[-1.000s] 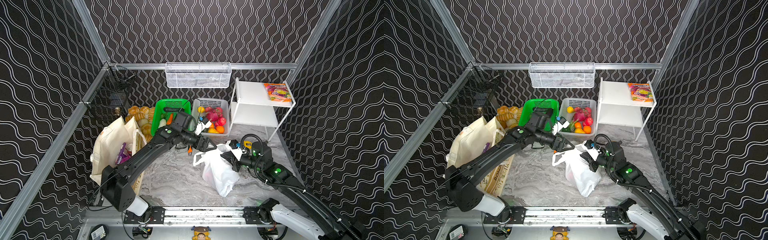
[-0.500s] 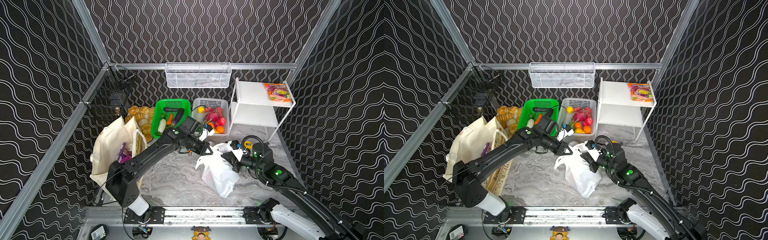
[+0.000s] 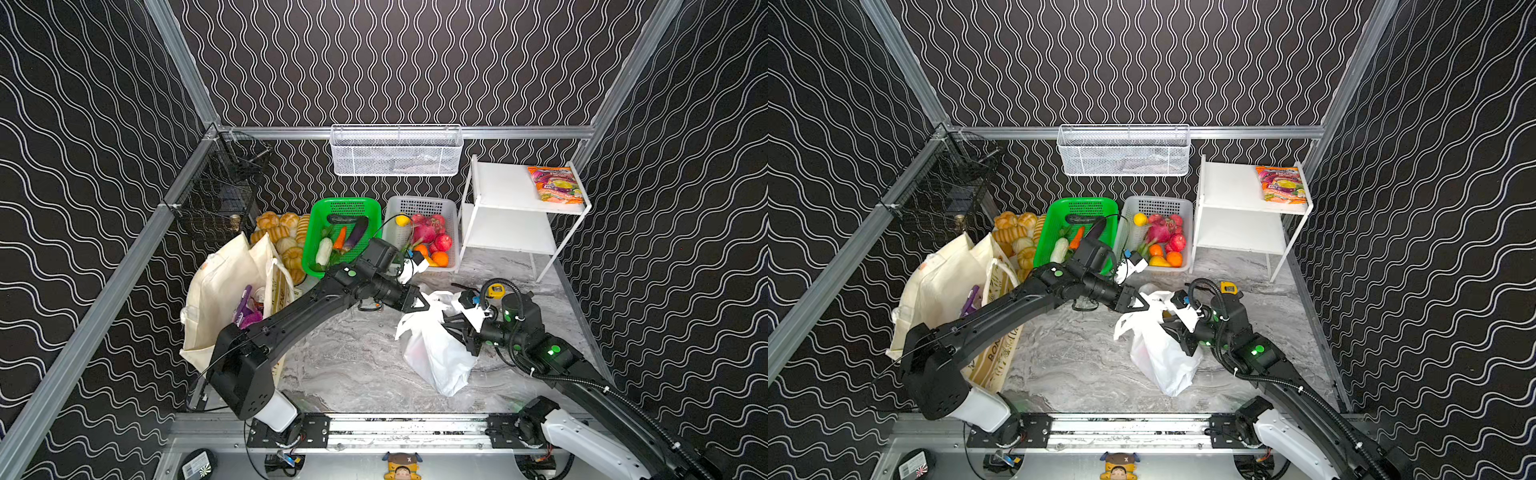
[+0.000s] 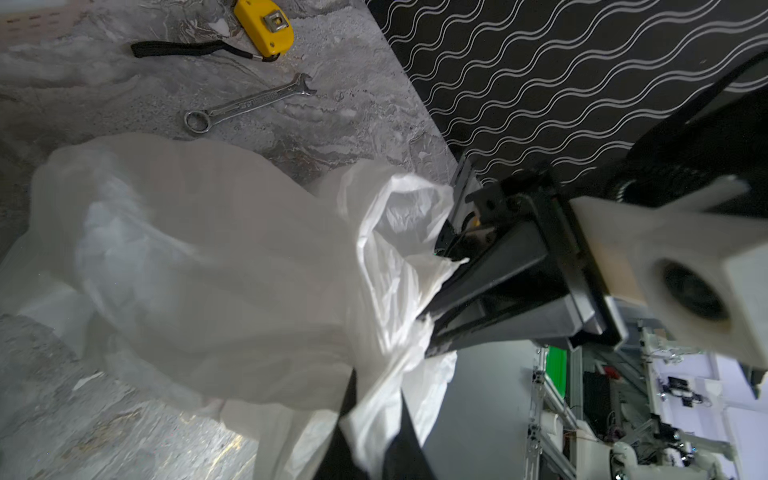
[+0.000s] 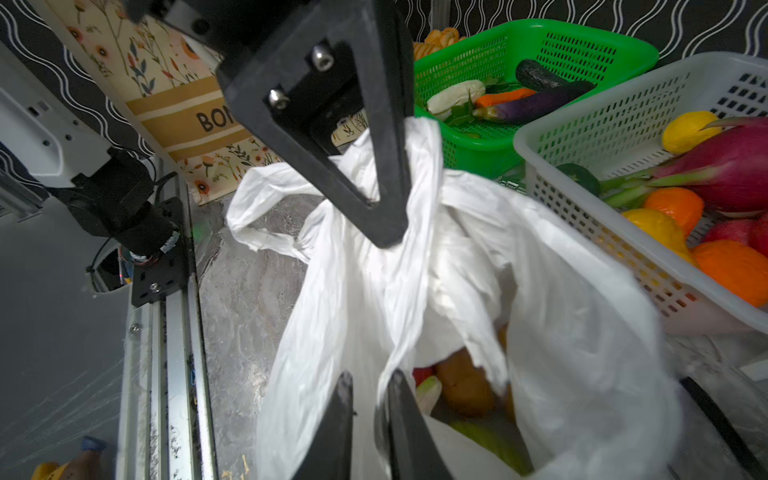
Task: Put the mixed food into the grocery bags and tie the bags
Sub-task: 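Close the left gripper on the knot while the right gripper opens and releases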
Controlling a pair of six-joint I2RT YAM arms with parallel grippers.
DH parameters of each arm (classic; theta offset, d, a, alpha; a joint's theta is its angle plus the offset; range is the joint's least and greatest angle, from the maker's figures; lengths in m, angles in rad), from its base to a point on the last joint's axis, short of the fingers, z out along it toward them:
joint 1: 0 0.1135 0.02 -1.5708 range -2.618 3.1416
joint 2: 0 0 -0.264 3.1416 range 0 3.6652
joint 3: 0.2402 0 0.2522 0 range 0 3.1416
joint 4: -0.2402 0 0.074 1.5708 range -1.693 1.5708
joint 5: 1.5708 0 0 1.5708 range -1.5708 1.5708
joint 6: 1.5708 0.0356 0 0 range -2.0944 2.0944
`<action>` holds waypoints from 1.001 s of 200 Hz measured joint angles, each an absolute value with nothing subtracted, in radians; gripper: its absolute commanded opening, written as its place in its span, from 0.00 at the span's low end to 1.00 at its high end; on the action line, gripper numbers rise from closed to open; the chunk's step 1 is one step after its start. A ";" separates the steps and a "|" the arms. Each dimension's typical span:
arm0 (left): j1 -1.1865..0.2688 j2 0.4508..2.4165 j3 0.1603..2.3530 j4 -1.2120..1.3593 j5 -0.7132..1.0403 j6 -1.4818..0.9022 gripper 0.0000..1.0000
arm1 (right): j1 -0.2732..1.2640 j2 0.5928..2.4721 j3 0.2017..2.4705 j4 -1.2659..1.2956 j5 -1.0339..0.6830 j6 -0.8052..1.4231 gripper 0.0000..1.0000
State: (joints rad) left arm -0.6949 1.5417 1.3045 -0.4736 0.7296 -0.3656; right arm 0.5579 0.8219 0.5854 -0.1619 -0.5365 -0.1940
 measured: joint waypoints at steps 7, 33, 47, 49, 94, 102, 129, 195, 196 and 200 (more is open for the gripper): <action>-0.695 1.538 1.290 -0.443 0.741 -0.388 0.00 | 0.562 0.822 0.576 -0.141 -0.546 -0.188 0.18; -0.695 1.531 1.243 -0.326 0.791 -0.452 0.00 | 0.575 0.817 0.552 -0.094 -0.548 -0.165 0.23; -0.695 1.527 1.240 -0.301 0.802 -0.470 0.00 | 0.575 0.782 0.557 -0.113 -0.507 -0.170 0.27; -0.695 1.525 1.240 -0.300 0.803 -0.470 0.00 | 0.575 0.775 0.559 -0.117 -0.497 -0.173 0.28; -0.694 1.507 1.243 -0.296 0.812 -0.416 0.00 | 0.575 0.642 0.620 -0.215 -0.320 -0.305 0.38; -0.694 1.507 1.243 -0.299 0.816 -0.410 0.00 | 0.575 0.637 0.639 -0.233 -0.299 -0.325 0.39; -0.693 1.506 1.243 -0.306 0.821 -0.382 0.00 | 0.575 0.643 0.683 -0.249 -0.251 -0.383 0.41; -0.693 1.499 1.250 -0.309 0.856 -0.345 0.00 | 0.574 0.821 0.770 -0.292 -0.262 -0.499 0.35; -0.693 1.499 1.250 -0.309 0.856 -0.344 0.00 | 0.574 0.822 0.771 -0.292 -0.264 -0.499 0.34; -0.693 1.500 1.250 -0.309 0.859 -0.341 0.00 | 0.575 0.831 0.775 -0.292 -0.272 -0.503 0.29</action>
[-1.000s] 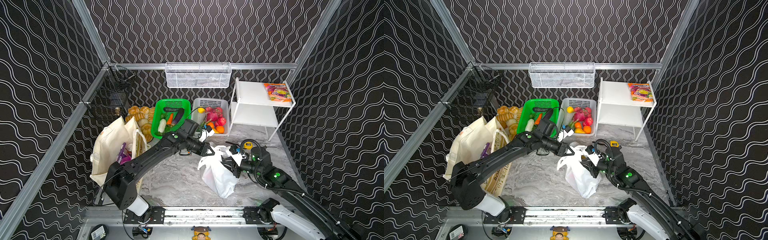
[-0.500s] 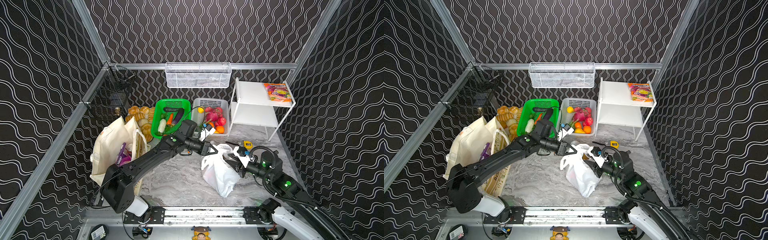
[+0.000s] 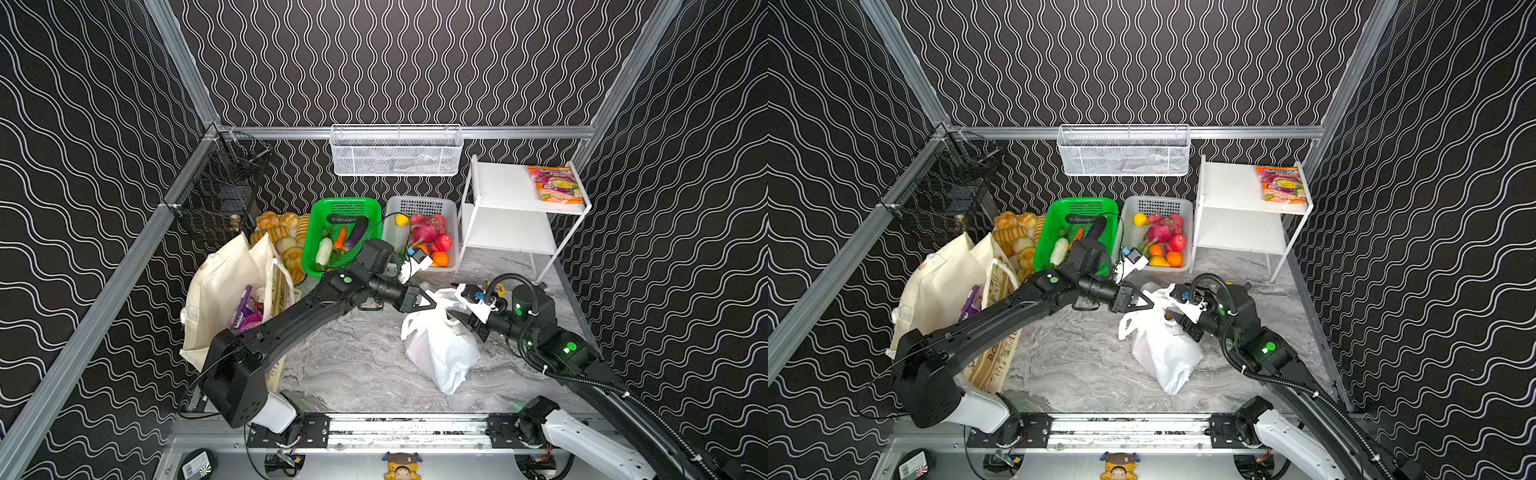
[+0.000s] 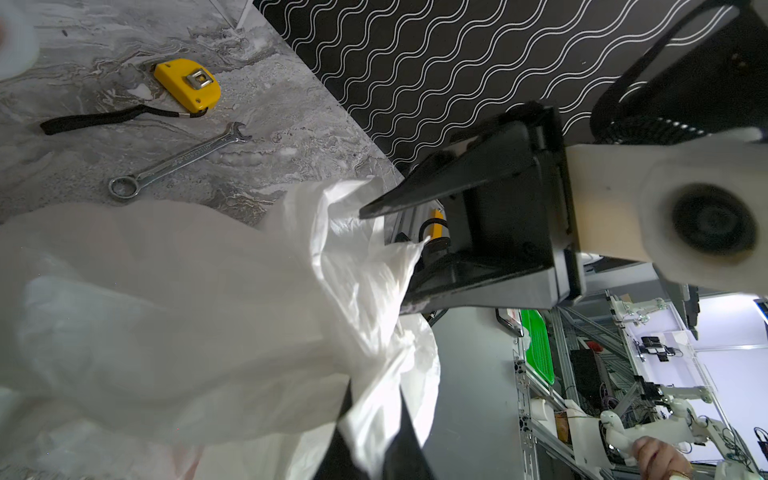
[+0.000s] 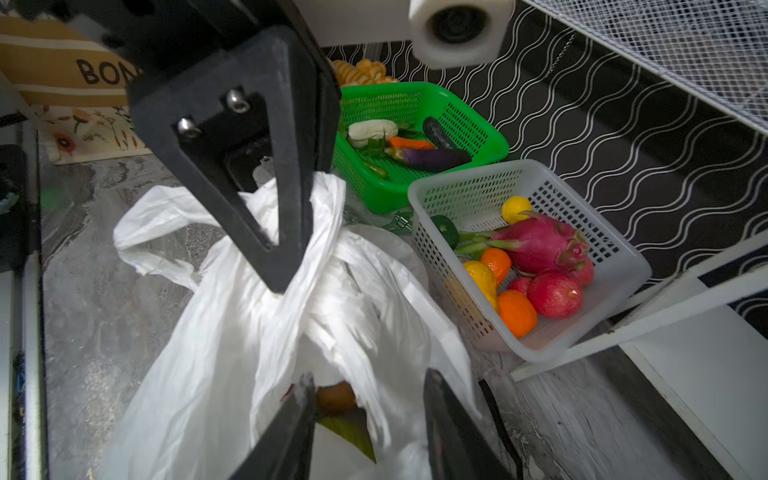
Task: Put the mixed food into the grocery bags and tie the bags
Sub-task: 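Close the left gripper on the knot while the right gripper opens and releases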
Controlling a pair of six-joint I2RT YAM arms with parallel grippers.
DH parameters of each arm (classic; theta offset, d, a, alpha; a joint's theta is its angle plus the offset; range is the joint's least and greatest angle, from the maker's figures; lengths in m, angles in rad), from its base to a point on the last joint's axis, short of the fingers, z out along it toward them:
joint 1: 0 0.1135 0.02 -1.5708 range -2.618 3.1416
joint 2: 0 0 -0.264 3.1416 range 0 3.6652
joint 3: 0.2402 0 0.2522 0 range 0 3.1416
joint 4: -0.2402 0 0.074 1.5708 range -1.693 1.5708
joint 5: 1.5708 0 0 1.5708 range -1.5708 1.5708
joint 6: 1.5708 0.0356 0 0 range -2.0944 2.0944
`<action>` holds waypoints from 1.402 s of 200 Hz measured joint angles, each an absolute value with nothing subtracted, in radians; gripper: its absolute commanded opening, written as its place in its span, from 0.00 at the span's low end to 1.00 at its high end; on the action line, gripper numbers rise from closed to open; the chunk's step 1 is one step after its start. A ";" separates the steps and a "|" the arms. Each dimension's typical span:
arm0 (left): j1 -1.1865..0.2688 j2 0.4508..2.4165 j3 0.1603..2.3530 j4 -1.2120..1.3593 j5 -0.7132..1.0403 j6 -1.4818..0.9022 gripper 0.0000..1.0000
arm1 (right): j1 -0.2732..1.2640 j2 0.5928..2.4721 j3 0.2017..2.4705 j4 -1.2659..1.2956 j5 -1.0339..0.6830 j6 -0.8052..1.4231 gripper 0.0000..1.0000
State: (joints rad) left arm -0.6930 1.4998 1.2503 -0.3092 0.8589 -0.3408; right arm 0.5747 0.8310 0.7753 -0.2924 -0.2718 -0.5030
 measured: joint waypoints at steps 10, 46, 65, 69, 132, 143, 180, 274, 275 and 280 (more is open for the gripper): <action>-0.693 1.501 1.251 -0.310 0.860 -0.340 0.00 | 0.575 0.849 0.786 -0.295 -0.290 -0.510 0.22; -0.692 1.502 1.255 -0.315 0.866 -0.340 0.17 | 0.575 0.891 0.829 -0.347 -0.356 -0.515 0.00; -0.688 1.499 1.259 -0.325 0.846 -0.336 0.40 | 0.575 0.893 0.837 -0.374 -0.346 -0.509 0.00; -0.686 1.496 1.261 -0.333 0.840 -0.333 0.47 | 0.575 0.891 0.837 -0.379 -0.340 -0.508 0.00; -0.670 1.386 1.219 -0.493 0.732 -0.192 0.77 | 0.575 0.852 0.810 -0.365 -0.262 -0.414 0.00; -0.674 1.380 1.208 -0.521 0.734 -0.169 0.76 | 0.575 0.853 0.810 -0.361 -0.254 -0.401 0.00; -0.704 1.365 1.187 -0.566 0.707 -0.121 0.14 | 0.575 0.860 0.813 -0.359 -0.244 -0.373 0.00; -0.534 1.279 1.086 -0.543 0.523 -0.184 0.00 | 0.496 0.826 0.893 -0.466 0.081 -0.247 0.00; -0.532 1.279 1.086 -0.544 0.522 -0.184 0.00 | 0.495 0.826 0.892 -0.466 0.085 -0.246 0.00; -0.527 1.279 1.085 -0.544 0.520 -0.184 0.00 | 0.492 0.825 0.889 -0.466 0.096 -0.242 0.00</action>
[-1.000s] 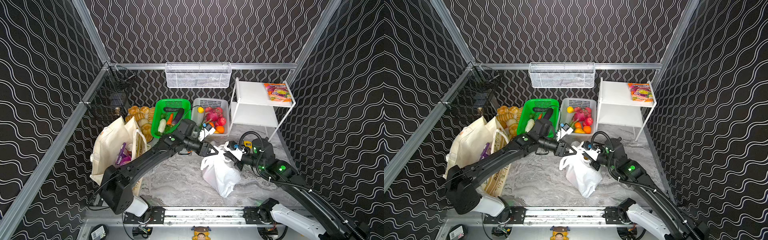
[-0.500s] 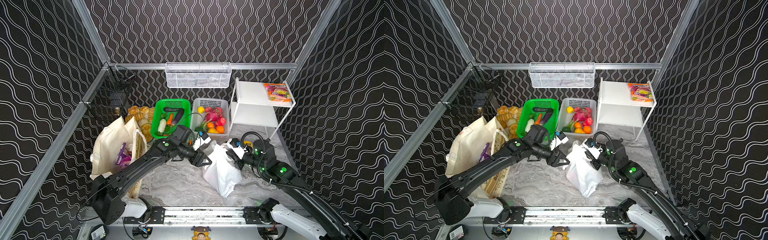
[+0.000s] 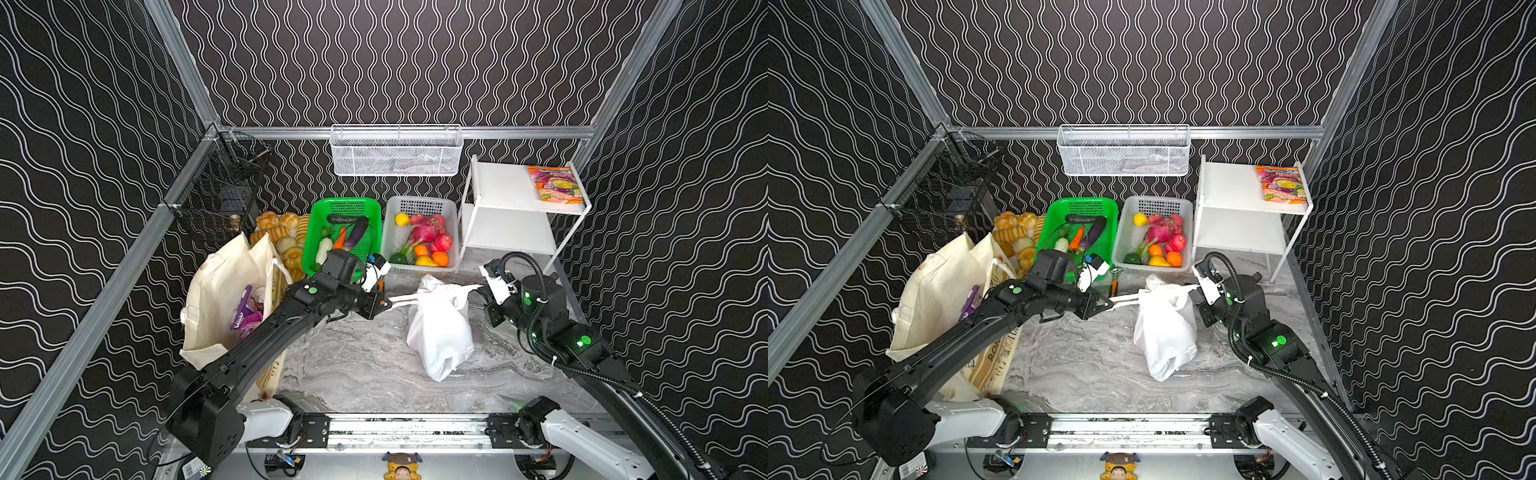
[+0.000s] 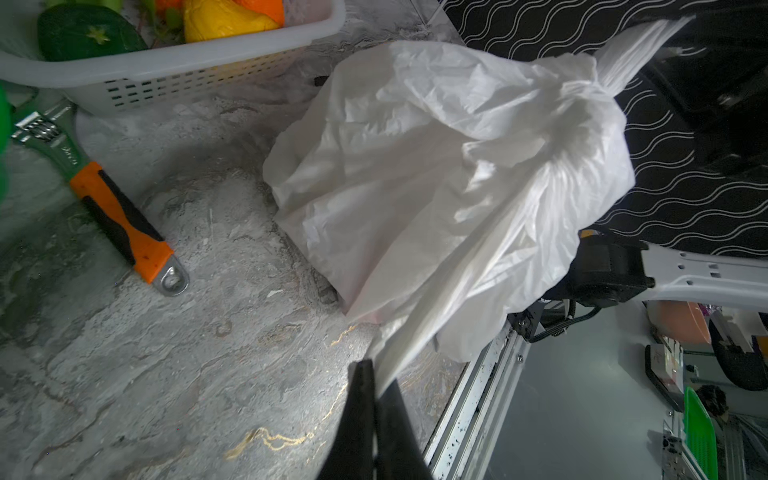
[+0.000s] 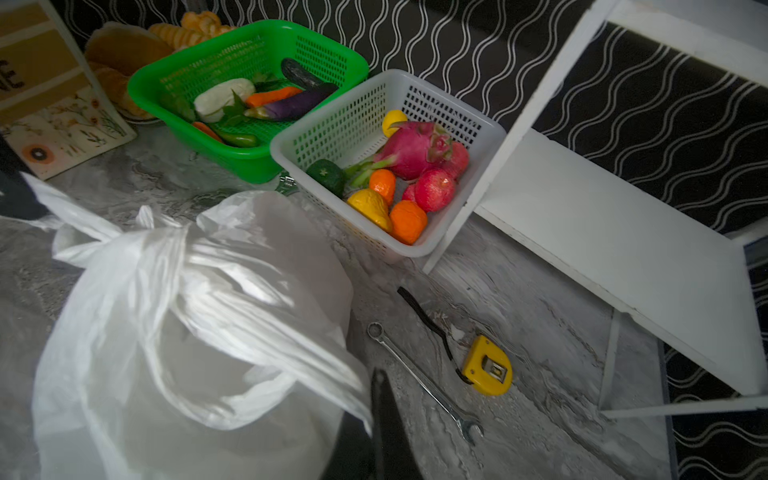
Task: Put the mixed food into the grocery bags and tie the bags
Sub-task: 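Close the left gripper on the knot while the right gripper opens and releases, then lift the white bag by its knot with the left gripper toward the beige tote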
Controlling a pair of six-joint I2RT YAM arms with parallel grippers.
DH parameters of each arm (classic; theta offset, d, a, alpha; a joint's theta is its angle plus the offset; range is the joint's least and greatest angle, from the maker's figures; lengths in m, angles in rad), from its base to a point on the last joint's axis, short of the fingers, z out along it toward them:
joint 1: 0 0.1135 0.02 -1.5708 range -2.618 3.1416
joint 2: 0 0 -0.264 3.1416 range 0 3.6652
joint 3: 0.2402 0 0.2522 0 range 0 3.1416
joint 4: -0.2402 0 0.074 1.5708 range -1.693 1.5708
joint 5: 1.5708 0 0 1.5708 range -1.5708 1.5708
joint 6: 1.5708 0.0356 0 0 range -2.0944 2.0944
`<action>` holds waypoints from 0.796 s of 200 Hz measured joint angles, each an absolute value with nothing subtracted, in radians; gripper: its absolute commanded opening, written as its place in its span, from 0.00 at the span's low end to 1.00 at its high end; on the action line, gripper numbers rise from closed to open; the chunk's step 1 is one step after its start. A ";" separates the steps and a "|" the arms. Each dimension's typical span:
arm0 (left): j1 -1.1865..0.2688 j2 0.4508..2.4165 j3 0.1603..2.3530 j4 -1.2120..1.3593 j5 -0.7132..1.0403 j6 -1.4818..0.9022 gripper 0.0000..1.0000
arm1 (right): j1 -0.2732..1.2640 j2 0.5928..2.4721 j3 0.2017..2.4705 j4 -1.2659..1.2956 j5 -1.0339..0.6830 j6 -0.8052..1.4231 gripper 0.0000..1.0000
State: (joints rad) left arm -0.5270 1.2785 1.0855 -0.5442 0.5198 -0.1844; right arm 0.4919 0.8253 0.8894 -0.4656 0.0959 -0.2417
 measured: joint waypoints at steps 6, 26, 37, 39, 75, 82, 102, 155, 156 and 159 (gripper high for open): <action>-0.519 1.278 1.083 -0.545 0.516 -0.184 0.00 | 0.488 0.825 0.885 -0.465 0.107 -0.234 0.00; -0.480 1.269 1.062 -0.556 0.500 -0.190 0.00 | 0.464 0.817 0.857 -0.454 0.134 -0.204 0.00; -0.457 1.256 1.048 -0.556 0.495 -0.205 0.00 | 0.430 0.816 0.835 -0.443 0.134 -0.184 0.00; -0.455 1.254 1.047 -0.556 0.495 -0.205 0.00 | 0.426 0.816 0.833 -0.442 0.134 -0.181 0.00; -0.390 1.211 0.930 -0.514 0.475 -0.249 0.00 | 0.284 0.817 0.697 -0.359 0.089 -0.054 0.00; -0.377 1.210 0.898 -0.513 0.475 -0.263 0.00 | 0.264 0.822 0.658 -0.344 0.070 -0.019 0.00; -0.348 1.193 0.823 -0.505 0.477 -0.310 0.00 | 0.234 0.820 0.586 -0.332 0.022 0.063 0.00; -0.323 1.138 0.847 -0.510 0.444 -0.327 0.00 | 0.215 0.813 0.648 -0.300 0.005 0.112 0.00; -0.323 1.138 0.846 -0.510 0.443 -0.328 0.00 | 0.215 0.814 0.648 -0.299 0.005 0.112 0.00; -0.323 1.135 0.845 -0.509 0.439 -0.331 0.00 | 0.215 0.816 0.648 -0.297 0.005 0.112 0.00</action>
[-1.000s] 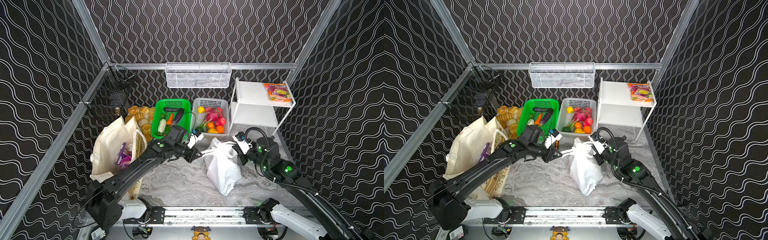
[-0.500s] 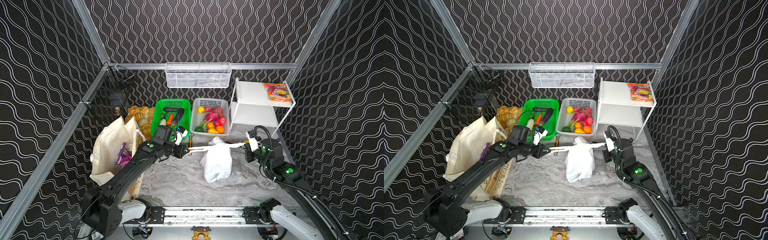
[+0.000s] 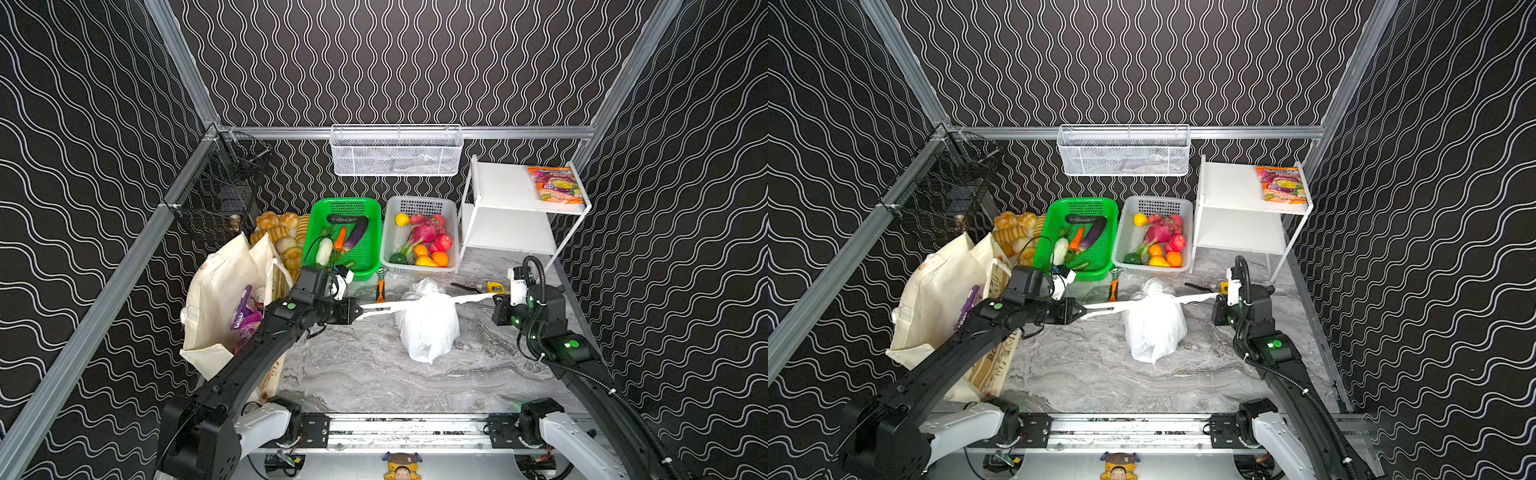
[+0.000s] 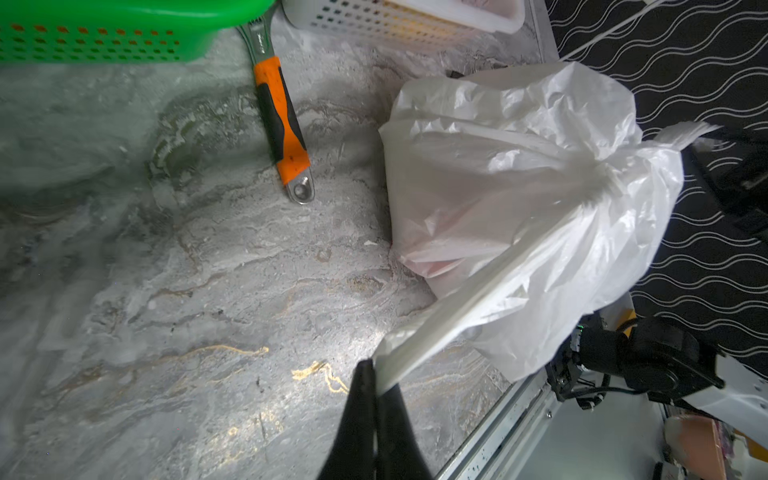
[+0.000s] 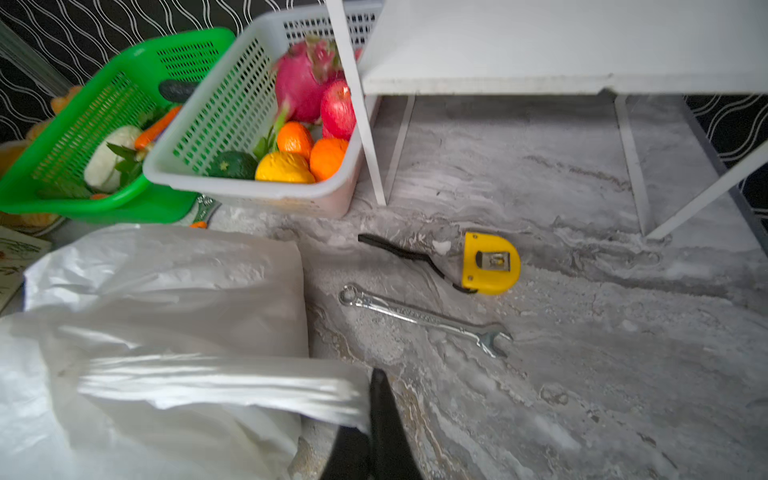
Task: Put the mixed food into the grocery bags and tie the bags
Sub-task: 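Lift the white bag by its knot with the left gripper toward the beige tote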
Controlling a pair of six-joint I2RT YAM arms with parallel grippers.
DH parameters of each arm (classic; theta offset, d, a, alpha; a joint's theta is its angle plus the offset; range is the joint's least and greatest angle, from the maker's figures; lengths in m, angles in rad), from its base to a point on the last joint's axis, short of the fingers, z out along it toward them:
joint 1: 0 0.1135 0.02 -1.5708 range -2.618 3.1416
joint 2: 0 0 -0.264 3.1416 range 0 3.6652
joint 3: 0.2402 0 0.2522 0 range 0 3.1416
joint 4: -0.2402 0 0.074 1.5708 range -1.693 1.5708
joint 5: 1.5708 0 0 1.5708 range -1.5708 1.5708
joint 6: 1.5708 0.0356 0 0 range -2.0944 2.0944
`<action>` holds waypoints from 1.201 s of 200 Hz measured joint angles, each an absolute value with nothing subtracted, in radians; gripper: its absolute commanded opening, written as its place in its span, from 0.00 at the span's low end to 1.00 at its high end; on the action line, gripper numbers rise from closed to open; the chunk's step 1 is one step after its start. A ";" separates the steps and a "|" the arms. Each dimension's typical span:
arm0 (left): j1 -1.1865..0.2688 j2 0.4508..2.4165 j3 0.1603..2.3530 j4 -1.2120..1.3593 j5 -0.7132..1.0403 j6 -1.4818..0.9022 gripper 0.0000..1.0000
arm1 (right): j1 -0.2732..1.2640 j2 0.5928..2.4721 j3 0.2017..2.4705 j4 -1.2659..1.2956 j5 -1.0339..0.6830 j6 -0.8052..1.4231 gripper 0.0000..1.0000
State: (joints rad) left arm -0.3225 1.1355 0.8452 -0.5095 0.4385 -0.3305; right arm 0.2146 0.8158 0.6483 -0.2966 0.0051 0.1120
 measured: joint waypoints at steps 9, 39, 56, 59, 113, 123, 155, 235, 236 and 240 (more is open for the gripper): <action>-0.323 1.127 0.835 -0.506 0.427 -0.334 0.00 | 0.213 0.823 0.635 -0.289 0.000 0.117 0.00; -0.321 1.090 0.779 -0.525 0.407 -0.348 0.00 | 0.202 0.815 0.540 -0.278 -0.042 0.163 0.00; -0.321 1.061 0.768 -0.530 0.402 -0.356 0.03 | 0.200 0.788 0.525 -0.273 -0.058 0.175 0.00; -0.321 1.057 0.768 -0.530 0.402 -0.356 0.12 | 0.199 0.784 0.525 -0.271 -0.062 0.175 0.00; -0.321 1.049 0.959 -0.594 0.394 -0.310 0.66 | 0.184 0.722 0.557 -0.273 -0.135 0.144 0.51; -0.341 1.045 1.002 -0.591 0.393 -0.305 0.68 | 0.182 0.688 0.573 -0.283 -0.133 0.150 0.56; -0.516 1.121 1.162 -0.603 0.313 -0.280 0.75 | 0.182 0.590 0.617 -0.299 -0.128 0.202 0.70; -0.813 1.570 1.425 -0.717 0.069 -0.337 0.92 | 0.182 0.604 0.691 -0.456 -0.144 0.360 0.72; -0.813 1.572 1.427 -0.717 0.068 -0.339 0.92 | 0.182 0.605 0.691 -0.457 -0.144 0.361 0.72; -0.817 1.584 1.437 -0.718 0.064 -0.344 0.93 | 0.182 0.607 0.691 -0.464 -0.146 0.367 0.72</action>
